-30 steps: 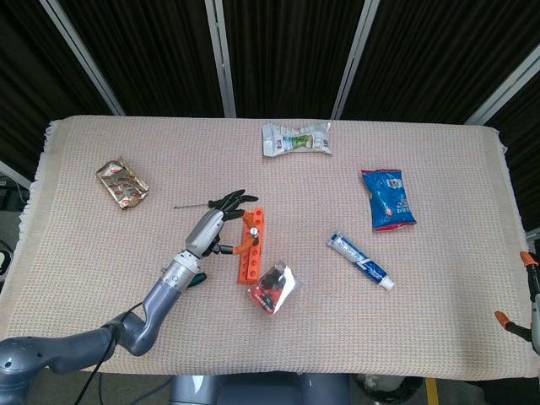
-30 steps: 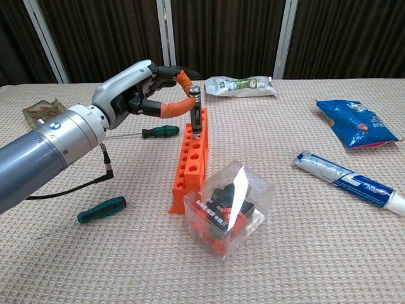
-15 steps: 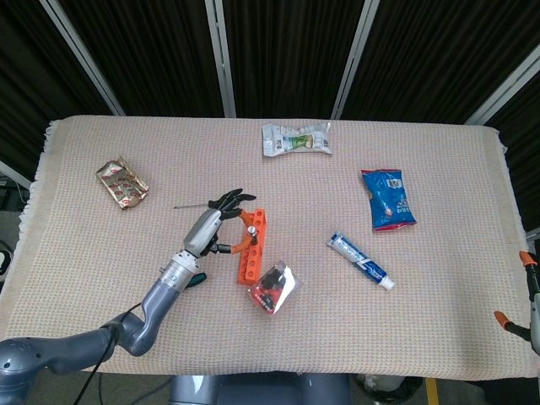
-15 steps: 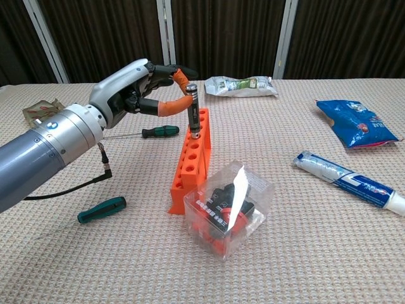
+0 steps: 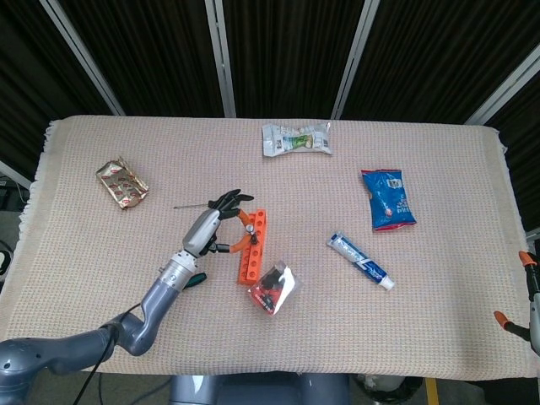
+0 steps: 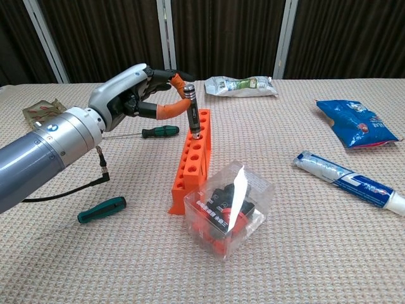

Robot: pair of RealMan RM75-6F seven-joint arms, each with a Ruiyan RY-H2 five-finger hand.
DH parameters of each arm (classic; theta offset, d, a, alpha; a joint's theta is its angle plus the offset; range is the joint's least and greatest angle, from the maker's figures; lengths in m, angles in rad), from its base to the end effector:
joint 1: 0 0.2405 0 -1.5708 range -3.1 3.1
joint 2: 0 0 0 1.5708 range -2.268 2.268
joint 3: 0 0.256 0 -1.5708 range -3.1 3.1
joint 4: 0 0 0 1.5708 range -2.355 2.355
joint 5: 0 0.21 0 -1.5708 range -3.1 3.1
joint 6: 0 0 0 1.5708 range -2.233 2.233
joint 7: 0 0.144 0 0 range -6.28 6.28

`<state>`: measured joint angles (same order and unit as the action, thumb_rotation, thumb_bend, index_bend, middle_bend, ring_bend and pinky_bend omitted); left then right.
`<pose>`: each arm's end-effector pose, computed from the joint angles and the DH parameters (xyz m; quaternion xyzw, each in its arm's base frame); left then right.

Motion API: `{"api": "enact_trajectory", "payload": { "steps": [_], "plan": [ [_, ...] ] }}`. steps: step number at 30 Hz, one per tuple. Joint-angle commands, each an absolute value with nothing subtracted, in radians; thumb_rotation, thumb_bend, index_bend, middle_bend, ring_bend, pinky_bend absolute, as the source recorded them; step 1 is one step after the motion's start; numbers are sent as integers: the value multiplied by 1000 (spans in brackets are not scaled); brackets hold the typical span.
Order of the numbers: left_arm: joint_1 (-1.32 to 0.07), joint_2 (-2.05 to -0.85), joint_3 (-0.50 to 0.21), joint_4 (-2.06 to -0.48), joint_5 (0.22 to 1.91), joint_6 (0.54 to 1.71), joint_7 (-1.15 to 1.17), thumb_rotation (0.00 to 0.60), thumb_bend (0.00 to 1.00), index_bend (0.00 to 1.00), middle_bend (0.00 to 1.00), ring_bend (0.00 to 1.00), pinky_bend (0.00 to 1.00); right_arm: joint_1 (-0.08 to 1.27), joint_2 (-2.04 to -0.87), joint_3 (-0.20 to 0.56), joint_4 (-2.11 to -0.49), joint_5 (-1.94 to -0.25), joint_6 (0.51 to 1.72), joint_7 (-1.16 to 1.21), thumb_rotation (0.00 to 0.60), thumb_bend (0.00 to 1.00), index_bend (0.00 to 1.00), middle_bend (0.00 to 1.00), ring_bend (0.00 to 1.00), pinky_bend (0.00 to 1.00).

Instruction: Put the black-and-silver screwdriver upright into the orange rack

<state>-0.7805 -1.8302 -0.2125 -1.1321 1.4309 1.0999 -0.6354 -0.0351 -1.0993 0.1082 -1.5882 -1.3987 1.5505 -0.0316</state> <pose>-0.1058 0.3513 -0.0617 -0.5630 -0.5489 -0.5936 0.1713 -0.3416 -0.1522 0.1910 0.5270 -0.3827 0.3484 0.6742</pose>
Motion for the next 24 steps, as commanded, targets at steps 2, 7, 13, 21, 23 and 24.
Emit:
{"api": "enact_trajectory", "payload": {
  "steps": [2,7,13,21,23,24],
  "plan": [
    [-780,-1833,-212,-1129,1431,1098,-638,531,555,642,137,0,0,-34,-1100,108,-1588,-1399,1550,-33,600,0,55,87,0,146],
    [-780,-1837,-209,-1121,1433,1097,-634,529,556,642,138,0,0,-33,-1100,108,-1589,-1399,1548,-33,600,0,55,87,0,146],
    [-781,-1833,-210,-1127,1443,1105,-633,529,556,642,138,0,0,-33,-1100,109,-1589,-1396,1548,-34,600,0,54,87,0,146],
    [-782,-1817,-201,-1150,1447,1096,-600,522,559,590,118,0,0,-34,-1101,108,-1587,-1396,1548,-29,600,0,55,87,0,146],
    [-780,-1813,-196,-1153,1450,1093,-600,484,550,439,75,0,0,-33,-1100,109,-1587,-1397,1548,-28,600,0,54,88,0,146],
    [-779,-1810,-194,-1157,1453,1094,-603,456,537,324,41,0,0,-34,-1100,108,-1587,-1396,1548,-29,600,0,54,88,0,146]
  ]
}}
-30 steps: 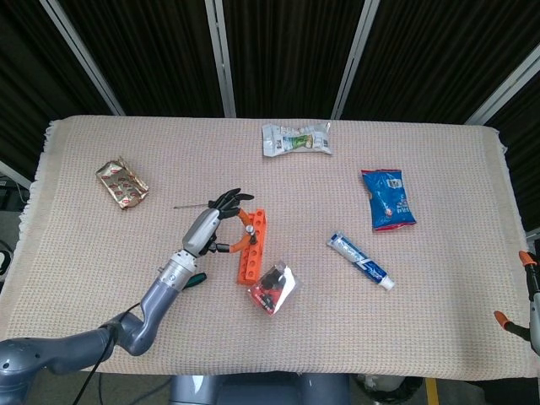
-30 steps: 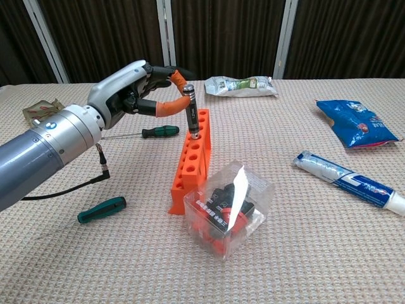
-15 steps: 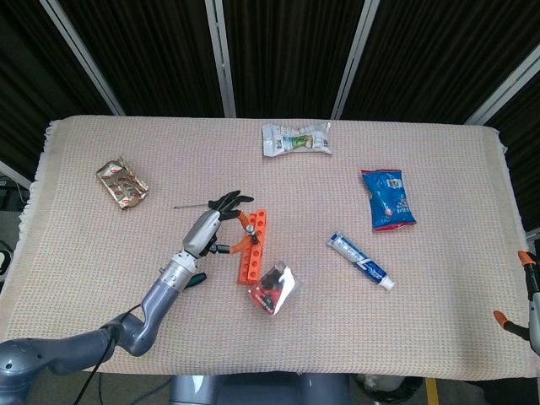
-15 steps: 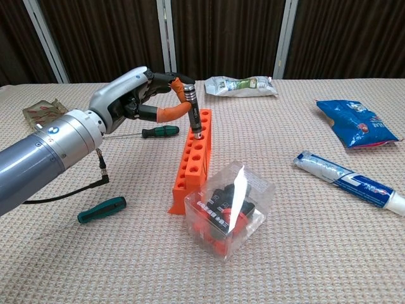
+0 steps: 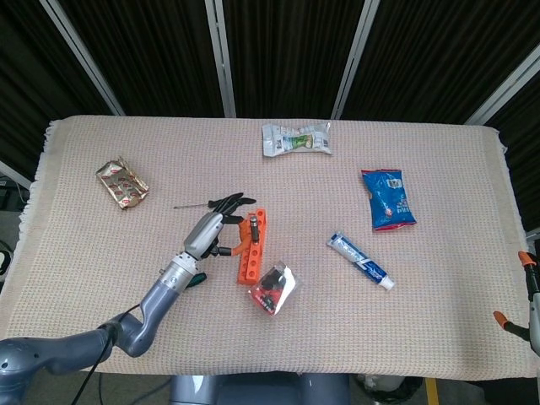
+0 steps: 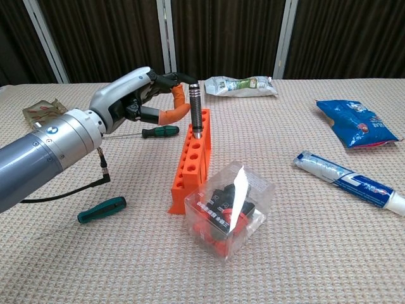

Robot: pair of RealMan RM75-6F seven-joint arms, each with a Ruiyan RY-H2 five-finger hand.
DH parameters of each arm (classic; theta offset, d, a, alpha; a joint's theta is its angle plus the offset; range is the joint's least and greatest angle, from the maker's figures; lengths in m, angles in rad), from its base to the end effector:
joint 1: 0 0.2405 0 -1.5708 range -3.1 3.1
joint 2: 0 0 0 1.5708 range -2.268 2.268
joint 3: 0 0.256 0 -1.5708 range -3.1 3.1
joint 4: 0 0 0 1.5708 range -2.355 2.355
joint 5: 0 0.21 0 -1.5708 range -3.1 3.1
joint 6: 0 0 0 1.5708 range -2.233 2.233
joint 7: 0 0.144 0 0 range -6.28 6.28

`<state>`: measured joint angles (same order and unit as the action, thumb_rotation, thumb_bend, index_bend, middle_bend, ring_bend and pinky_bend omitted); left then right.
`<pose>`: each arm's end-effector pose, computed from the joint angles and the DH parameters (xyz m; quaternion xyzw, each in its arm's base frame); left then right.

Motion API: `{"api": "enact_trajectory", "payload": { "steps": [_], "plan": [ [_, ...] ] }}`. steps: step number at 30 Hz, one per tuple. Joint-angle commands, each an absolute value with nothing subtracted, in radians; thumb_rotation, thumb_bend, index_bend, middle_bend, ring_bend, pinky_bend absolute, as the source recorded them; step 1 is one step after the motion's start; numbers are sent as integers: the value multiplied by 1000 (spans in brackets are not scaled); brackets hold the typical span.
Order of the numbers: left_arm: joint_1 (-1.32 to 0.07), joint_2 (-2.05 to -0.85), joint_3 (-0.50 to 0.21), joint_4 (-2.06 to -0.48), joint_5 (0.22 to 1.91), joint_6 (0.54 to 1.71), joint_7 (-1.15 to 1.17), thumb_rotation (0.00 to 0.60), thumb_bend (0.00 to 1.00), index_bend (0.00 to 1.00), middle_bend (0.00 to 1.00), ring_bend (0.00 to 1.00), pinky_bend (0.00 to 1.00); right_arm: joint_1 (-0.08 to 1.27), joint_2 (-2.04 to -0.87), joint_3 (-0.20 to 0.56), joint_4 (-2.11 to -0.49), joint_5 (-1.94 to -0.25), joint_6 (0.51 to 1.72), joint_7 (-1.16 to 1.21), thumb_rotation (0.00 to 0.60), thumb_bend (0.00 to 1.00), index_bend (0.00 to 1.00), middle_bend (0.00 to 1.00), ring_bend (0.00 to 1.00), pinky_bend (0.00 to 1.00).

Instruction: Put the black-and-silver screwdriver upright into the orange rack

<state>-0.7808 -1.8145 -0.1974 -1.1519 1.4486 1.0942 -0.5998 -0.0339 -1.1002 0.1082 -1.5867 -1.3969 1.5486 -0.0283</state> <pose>-0.1051 0.3473 -0.0616 -0.5850 -0.5355 -0.5838 0.1737 -0.3420 -0.1525 0.1907 0.5264 -0.3840 0.3489 0.6736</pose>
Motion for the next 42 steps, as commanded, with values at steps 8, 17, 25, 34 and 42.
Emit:
{"api": "enact_trajectory", "payload": {
  "steps": [8,17,25,34,42],
  "plan": [
    [-763,-1767,-191,-1213,1483,1141,-625,366,500,26,0,0,0,-34,-1100,109,-1589,-1399,1553,-30,600,0,54,88,0,146],
    [-755,-1583,-213,-1451,1452,1085,-654,334,500,144,44,0,1,-36,-1100,106,-1593,-1404,1557,-34,600,0,54,88,0,146],
    [-774,-1505,-264,-1555,1380,1022,-656,176,609,235,179,28,115,-37,-1100,103,-1597,-1412,1561,-36,600,0,55,88,0,146],
    [-861,-1493,-361,-1613,1167,899,-483,10,671,315,249,88,189,-47,-1101,98,-1597,-1417,1573,-31,600,0,54,89,0,146],
    [-952,-1545,-400,-1558,1006,765,-432,8,736,382,308,147,249,-51,-1100,99,-1592,-1415,1576,-23,600,0,54,90,0,146]
  ]
}}
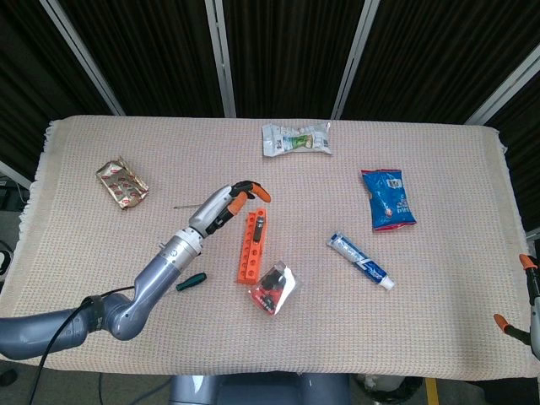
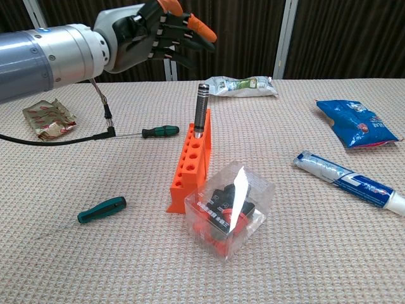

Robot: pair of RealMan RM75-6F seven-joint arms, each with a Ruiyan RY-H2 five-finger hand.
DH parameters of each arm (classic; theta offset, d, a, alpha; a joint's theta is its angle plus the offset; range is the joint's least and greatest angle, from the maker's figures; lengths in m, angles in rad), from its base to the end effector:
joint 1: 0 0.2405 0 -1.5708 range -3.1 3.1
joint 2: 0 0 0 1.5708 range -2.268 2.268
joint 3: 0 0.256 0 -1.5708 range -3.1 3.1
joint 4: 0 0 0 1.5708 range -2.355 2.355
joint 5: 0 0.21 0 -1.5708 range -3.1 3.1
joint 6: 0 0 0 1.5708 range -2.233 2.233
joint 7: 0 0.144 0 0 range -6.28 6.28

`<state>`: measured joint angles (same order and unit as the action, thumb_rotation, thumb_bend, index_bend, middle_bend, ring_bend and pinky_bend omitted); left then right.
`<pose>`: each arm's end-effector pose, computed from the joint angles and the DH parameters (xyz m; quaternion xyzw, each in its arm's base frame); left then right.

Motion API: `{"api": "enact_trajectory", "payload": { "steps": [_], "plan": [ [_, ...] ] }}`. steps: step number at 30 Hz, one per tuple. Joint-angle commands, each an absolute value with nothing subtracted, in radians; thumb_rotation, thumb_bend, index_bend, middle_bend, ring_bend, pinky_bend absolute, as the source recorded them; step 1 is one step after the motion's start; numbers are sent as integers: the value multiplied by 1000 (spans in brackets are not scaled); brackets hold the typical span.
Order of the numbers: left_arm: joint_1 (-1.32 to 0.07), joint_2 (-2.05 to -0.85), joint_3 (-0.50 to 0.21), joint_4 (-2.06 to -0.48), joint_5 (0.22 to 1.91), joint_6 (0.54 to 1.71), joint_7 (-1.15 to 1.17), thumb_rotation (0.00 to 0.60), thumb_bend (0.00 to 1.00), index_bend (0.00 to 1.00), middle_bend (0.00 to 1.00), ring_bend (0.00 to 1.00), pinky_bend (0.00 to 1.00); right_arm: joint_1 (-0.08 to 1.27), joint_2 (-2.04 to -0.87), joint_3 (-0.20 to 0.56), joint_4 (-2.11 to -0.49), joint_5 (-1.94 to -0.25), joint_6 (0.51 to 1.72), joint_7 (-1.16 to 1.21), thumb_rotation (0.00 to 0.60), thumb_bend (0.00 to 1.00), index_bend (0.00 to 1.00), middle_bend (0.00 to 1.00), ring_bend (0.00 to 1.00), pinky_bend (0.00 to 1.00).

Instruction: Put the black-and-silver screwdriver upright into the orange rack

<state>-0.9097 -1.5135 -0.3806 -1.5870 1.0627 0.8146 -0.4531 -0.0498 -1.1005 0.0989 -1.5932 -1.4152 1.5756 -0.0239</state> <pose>-0.0362 0.3722 0.0048 -0.5563 -0.6192 -0.5396 0.1261 -0.3398 -0.1455 0.1909 0.5245 -0.3818 0.3546 0.6734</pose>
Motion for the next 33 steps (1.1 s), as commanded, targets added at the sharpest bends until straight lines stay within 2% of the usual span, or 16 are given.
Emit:
{"api": "enact_trajectory", "payload": {
  "steps": [1,5,14,23,33],
  "plan": [
    [-958,-1558,-404,-1554,997,761,-435,7,747,390,319,159,254,-51,-1100,99,-1592,-1414,1576,-22,600,0,54,91,0,146],
    [-974,-1592,-405,-1540,979,744,-433,9,761,418,355,194,297,-56,-1098,99,-1591,-1410,1581,-19,600,0,55,93,0,146],
    [-972,-1644,-408,-1507,975,742,-455,4,762,447,394,217,326,-63,-1097,100,-1588,-1405,1585,-16,600,0,55,97,0,146],
    [-950,-1650,-416,-1509,993,706,-529,3,792,481,423,235,371,-64,-1097,100,-1590,-1404,1585,-19,600,0,55,103,0,146],
    [-898,-1633,-408,-1527,1099,682,-649,1,797,488,464,270,405,-66,-1098,101,-1592,-1407,1588,-20,600,0,55,106,0,146]
  ]
}}
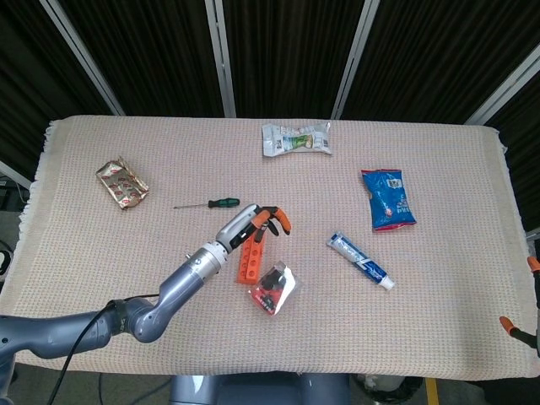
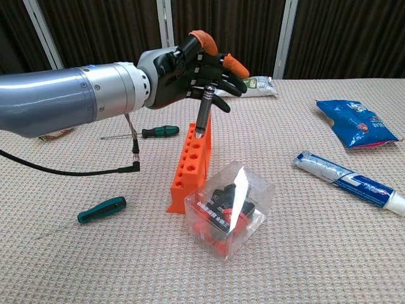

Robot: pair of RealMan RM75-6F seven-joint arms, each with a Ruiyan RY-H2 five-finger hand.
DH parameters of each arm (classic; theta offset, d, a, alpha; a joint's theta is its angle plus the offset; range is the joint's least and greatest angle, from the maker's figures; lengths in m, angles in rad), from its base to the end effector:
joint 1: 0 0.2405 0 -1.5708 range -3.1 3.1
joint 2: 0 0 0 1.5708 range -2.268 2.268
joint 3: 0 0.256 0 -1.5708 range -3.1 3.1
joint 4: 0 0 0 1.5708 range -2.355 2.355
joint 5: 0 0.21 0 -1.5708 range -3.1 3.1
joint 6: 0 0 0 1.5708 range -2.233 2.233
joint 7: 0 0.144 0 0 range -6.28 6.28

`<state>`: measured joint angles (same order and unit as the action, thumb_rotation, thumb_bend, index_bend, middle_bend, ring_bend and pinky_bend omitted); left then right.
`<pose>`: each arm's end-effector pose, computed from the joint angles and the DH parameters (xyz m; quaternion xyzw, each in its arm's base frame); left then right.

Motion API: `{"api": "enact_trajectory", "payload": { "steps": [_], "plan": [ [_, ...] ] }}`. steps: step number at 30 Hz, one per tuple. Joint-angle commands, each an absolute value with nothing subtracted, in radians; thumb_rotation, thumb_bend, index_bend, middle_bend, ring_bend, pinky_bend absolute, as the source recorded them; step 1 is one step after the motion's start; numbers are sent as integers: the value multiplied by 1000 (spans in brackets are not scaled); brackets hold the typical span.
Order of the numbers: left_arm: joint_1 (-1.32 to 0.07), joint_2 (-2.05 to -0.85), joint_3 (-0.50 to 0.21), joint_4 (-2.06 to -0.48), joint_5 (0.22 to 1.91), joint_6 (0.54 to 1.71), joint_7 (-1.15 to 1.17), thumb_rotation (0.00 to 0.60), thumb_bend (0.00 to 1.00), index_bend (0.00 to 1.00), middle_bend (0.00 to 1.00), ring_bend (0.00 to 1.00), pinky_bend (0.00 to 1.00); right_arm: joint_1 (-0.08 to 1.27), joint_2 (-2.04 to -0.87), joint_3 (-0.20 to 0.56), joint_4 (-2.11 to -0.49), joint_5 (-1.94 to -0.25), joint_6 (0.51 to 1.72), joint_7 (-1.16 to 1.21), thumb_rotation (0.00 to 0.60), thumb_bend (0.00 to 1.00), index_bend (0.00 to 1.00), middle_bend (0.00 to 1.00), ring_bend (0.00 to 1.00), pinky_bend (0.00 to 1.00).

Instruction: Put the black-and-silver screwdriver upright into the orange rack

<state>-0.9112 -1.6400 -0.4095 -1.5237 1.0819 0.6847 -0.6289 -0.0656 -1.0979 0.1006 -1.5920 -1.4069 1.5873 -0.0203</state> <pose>-0.0221 0.3563 -0.0414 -0.5086 -0.6997 -0.5005 0.0349 -0.3426 -0.1401 0.1942 0.5162 -0.3827 0.3513 0.6810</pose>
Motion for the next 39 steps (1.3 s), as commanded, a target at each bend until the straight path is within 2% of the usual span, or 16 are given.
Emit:
{"api": "enact_trajectory", "payload": {
  "steps": [1,15,32,36,39],
  "plan": [
    [-891,-1628,-406,-1529,1106,683,-657,1,797,490,465,270,405,-66,-1098,101,-1592,-1407,1588,-20,600,0,55,106,0,146],
    [-838,-1580,-377,-1563,1215,695,-761,2,797,502,472,270,411,-62,-1099,103,-1596,-1410,1584,-26,600,0,54,109,0,146],
    [-835,-1574,-350,-1563,1244,703,-776,1,796,512,468,267,411,-64,-1101,101,-1593,-1412,1585,-22,600,0,54,114,0,146],
    [-827,-1578,-354,-1563,1256,744,-765,1,793,503,441,231,402,-65,-1100,101,-1593,-1411,1584,-20,600,0,55,116,0,146],
    [-822,-1579,-353,-1569,1269,766,-762,0,762,451,384,170,383,-64,-1100,101,-1593,-1412,1584,-20,600,0,54,118,0,146]
  ]
}}
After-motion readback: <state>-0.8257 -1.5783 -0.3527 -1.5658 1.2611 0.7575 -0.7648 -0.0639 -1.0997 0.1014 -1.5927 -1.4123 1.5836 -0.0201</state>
